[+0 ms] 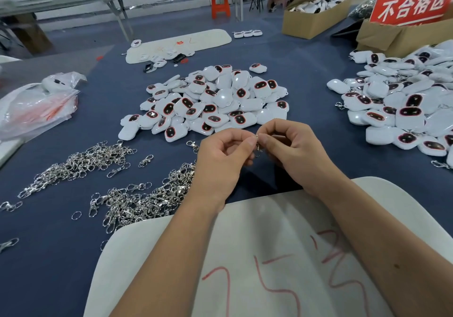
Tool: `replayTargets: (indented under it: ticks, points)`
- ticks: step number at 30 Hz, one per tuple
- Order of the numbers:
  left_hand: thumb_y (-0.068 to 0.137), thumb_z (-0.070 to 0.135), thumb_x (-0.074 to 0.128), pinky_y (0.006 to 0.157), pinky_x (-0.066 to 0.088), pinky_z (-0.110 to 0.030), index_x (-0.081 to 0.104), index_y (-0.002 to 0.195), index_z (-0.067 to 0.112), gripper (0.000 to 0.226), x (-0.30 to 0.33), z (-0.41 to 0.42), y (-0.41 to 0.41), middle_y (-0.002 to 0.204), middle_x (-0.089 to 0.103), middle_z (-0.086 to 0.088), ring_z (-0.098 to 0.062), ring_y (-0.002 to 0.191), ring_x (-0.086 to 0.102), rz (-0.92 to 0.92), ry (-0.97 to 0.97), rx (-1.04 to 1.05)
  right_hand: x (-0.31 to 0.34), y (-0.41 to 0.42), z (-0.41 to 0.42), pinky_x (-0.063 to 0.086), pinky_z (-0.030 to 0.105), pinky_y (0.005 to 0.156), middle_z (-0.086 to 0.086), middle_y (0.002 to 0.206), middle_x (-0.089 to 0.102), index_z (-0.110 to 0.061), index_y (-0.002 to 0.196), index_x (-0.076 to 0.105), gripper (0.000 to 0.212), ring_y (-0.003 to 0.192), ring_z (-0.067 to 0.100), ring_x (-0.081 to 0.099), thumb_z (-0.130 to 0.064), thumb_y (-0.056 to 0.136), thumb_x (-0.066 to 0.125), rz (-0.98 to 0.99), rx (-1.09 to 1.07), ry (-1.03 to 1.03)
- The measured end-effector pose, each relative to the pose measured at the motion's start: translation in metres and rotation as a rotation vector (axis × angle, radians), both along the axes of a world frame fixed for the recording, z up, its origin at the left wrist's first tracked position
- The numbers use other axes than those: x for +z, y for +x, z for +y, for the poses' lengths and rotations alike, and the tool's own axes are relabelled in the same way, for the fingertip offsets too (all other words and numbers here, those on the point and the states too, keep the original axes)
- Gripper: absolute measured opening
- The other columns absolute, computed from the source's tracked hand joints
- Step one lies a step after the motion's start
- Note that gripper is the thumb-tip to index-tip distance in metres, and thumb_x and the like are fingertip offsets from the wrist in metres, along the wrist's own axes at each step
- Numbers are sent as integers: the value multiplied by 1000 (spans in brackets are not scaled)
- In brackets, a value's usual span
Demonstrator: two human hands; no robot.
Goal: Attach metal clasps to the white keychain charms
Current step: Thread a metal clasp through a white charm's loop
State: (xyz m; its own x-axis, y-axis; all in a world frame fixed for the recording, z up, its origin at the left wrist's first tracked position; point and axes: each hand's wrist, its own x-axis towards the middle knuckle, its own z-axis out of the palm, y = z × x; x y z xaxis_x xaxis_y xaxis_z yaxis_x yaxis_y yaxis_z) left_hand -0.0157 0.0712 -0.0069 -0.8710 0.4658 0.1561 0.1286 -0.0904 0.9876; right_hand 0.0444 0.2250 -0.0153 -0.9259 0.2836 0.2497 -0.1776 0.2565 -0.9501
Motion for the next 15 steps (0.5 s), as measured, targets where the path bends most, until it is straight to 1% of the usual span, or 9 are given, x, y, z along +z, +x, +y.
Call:
replayTargets:
  ticks: [4,6,7,9,11,13,15]
  points:
    - [96,5,65,65,53,-22,72,91,4,9,1,2,4,74,69,-1,-9,66,60,96,-44,42,2,1,-2,35,18,56,-9,61,52,-18,85,70,18,59,11,37,-13,101,66,43,-53,64]
    - [95,6,66,65,50,-26,71,89,7,8,2,3,5,71,67,4,-11,66,57,154,-81,73,3,2,-4,35,21,56,-11,62,55,-17,84,70,17,60,12,38,-10,100,67,65,-78,99]
    - [94,7,67,61,47,-23,71,87,9,9,2,4,5,66,64,10,-9,64,54,183,-100,96,4,3,-5,34,20,56,-14,62,56,-15,85,70,16,59,12,38,-8,100,67,78,-85,111]
    - [92,6,69,55,39,-14,71,84,12,10,2,5,6,58,58,19,-3,56,47,242,-126,145,5,5,-7,34,14,57,-18,63,57,-11,87,69,13,57,7,38,-5,99,68,111,-105,142]
    - [91,5,70,53,36,-11,71,82,14,13,1,6,6,56,55,20,-2,54,45,290,-148,183,7,6,-10,37,11,62,-13,71,62,-7,88,69,11,61,5,47,0,97,68,160,-131,187]
    - [91,6,70,54,36,-11,71,82,16,13,0,6,7,56,55,20,-2,54,45,304,-155,196,8,6,-11,40,15,65,-2,80,65,-5,88,68,11,69,9,54,3,96,69,208,-150,237]
    - [93,8,69,56,39,-14,72,85,17,12,-1,6,6,60,57,17,-4,56,48,314,-157,187,8,5,-11,43,25,64,1,84,66,-4,87,69,11,73,20,57,2,95,70,244,-171,302]
